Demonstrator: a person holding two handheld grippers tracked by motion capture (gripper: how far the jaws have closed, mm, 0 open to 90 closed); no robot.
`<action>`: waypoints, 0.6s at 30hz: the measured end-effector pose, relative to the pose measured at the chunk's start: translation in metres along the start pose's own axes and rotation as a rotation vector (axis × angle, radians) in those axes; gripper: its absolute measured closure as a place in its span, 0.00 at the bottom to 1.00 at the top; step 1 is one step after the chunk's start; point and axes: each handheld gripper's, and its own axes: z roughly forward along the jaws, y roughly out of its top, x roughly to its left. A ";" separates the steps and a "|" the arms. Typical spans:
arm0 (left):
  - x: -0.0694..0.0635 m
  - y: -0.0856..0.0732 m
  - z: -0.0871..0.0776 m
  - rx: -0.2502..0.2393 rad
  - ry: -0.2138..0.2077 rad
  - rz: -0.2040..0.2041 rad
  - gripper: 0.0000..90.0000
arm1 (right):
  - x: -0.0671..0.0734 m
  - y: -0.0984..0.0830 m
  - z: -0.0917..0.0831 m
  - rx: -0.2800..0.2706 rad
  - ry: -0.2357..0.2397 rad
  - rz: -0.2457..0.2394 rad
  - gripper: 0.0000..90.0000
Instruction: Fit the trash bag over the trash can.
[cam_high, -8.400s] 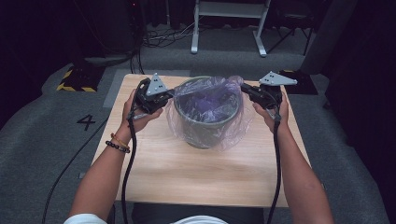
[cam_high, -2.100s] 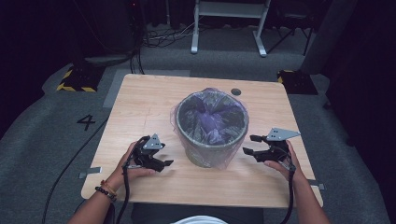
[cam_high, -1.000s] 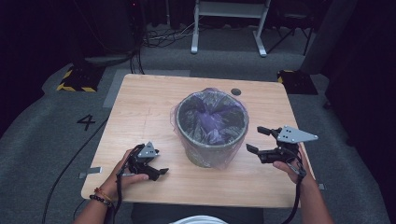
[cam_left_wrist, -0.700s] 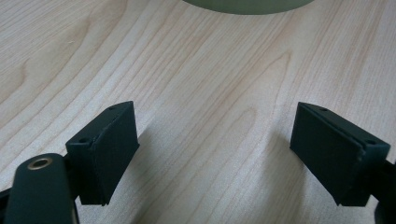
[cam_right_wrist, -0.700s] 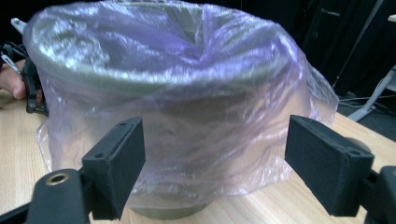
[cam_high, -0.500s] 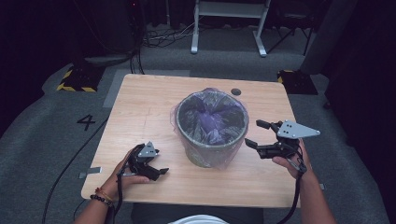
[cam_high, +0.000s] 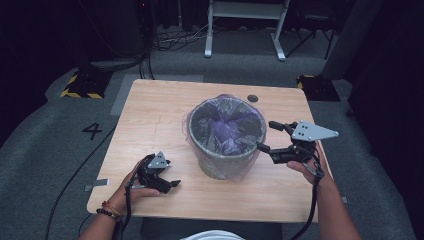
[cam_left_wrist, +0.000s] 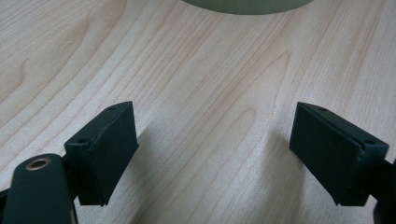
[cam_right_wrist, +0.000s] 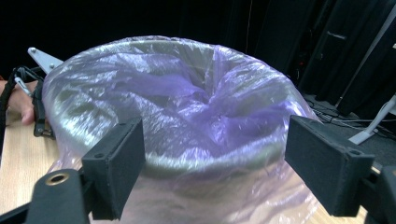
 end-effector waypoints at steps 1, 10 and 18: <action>0.000 0.000 0.000 0.000 0.000 0.000 0.16 | 0.000 0.003 0.003 0.004 0.004 -0.005 0.22; 0.000 0.000 0.000 0.000 0.000 0.001 0.16 | 0.000 0.013 0.014 0.018 0.019 -0.011 0.22; 0.000 0.000 0.000 0.000 0.000 0.000 0.16 | 0.001 0.018 0.025 0.049 0.026 -0.018 0.22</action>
